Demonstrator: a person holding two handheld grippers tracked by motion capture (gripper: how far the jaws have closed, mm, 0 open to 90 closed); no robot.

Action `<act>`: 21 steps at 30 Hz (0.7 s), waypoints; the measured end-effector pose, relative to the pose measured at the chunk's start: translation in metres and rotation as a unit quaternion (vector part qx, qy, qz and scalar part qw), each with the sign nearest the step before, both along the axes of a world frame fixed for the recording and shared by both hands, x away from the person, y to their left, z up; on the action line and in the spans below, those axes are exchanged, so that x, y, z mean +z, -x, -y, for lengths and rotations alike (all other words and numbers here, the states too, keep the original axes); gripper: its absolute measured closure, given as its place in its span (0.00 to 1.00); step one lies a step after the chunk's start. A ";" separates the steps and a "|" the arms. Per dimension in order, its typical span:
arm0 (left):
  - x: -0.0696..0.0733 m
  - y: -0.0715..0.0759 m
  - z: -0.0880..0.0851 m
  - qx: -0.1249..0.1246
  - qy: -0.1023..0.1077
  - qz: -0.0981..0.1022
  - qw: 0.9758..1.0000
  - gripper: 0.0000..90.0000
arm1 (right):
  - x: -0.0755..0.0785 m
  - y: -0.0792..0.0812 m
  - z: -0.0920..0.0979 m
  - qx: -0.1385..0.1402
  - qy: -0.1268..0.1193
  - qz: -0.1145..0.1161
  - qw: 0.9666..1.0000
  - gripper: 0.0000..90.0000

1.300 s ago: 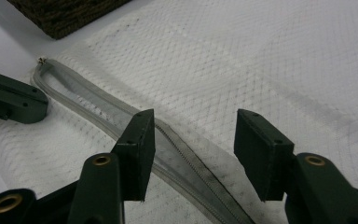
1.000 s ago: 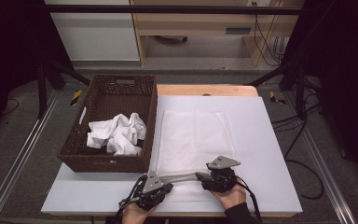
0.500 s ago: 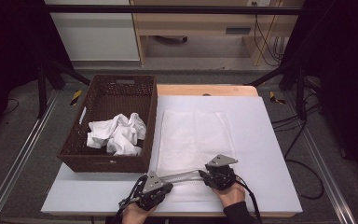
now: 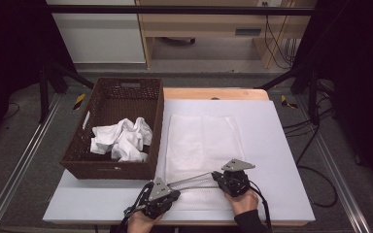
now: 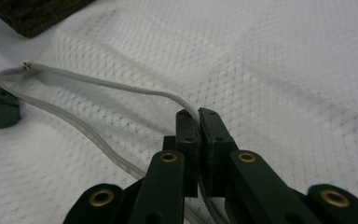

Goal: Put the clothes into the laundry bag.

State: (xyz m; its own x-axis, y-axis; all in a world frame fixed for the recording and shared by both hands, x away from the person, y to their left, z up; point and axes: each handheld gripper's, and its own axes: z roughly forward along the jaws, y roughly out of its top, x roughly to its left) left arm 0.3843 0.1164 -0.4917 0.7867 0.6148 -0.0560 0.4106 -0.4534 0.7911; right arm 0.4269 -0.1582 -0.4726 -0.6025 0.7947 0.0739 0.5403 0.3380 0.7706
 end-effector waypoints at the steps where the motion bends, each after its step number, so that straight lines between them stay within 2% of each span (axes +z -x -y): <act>1: 0.000 0.000 0.000 -0.002 -0.001 0.000 1.000 0.97 | 0.001 0.001 0.001 0.002 -0.006 0.002 1.000 0.97; 5: 0.001 0.000 0.000 0.000 -0.001 0.000 1.000 0.97 | 0.007 0.003 0.002 0.005 -0.024 0.009 1.000 0.97; 9: 0.005 0.003 0.001 -0.004 0.003 -0.007 1.000 0.90 | 0.012 0.004 0.003 0.010 -0.033 0.018 0.999 0.97; 15: 0.025 0.006 0.004 -0.004 0.011 0.018 1.000 0.83 | 0.017 0.006 0.004 0.013 -0.044 0.025 0.999 0.97; 21: 0.042 -0.005 0.017 -0.005 0.003 0.039 0.999 0.72 | 0.018 0.008 0.004 0.014 -0.046 0.028 0.998 0.97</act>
